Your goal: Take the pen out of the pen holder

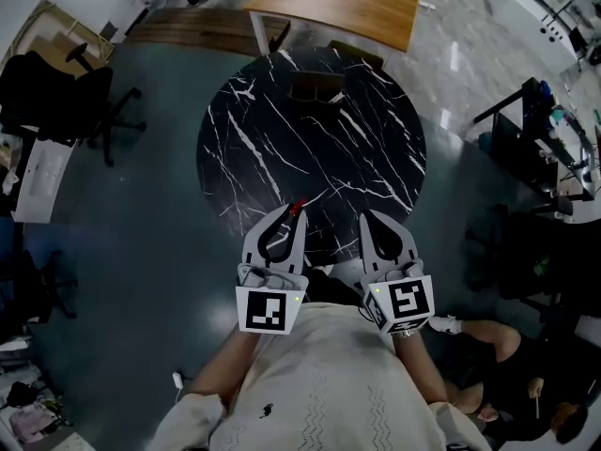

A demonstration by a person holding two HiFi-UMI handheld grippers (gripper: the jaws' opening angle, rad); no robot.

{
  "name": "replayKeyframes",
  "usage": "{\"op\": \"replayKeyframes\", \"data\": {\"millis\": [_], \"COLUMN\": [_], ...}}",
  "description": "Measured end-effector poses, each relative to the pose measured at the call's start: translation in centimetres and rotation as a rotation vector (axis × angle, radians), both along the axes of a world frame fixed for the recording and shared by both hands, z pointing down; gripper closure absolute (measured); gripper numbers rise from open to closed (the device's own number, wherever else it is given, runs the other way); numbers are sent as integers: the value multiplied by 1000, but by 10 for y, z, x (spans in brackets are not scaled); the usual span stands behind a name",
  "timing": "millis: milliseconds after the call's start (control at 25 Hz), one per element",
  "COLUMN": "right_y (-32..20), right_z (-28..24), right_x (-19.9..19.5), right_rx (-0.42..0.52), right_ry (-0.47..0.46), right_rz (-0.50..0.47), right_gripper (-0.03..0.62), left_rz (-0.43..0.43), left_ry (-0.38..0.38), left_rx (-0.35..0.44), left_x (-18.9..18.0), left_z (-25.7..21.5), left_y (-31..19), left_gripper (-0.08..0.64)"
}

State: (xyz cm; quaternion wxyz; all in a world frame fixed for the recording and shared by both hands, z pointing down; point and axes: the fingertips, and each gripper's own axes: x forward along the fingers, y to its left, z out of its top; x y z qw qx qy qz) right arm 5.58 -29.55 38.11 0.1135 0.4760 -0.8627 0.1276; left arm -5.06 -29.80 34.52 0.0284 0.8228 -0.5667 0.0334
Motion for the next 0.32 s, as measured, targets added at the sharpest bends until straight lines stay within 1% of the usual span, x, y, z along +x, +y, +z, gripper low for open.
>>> {"op": "replayKeyframes", "data": {"millis": [320], "right_y": [-1], "right_z": [2], "right_x": [4], "right_rx": [-16], "right_ry": [-7], "right_rz": [12], "right_gripper": [574], "left_rz": [9], "left_ry": [20], "left_rx": [1], "left_x": [8], "left_z": [-5], "left_y": [-3], "left_gripper": [511]}}
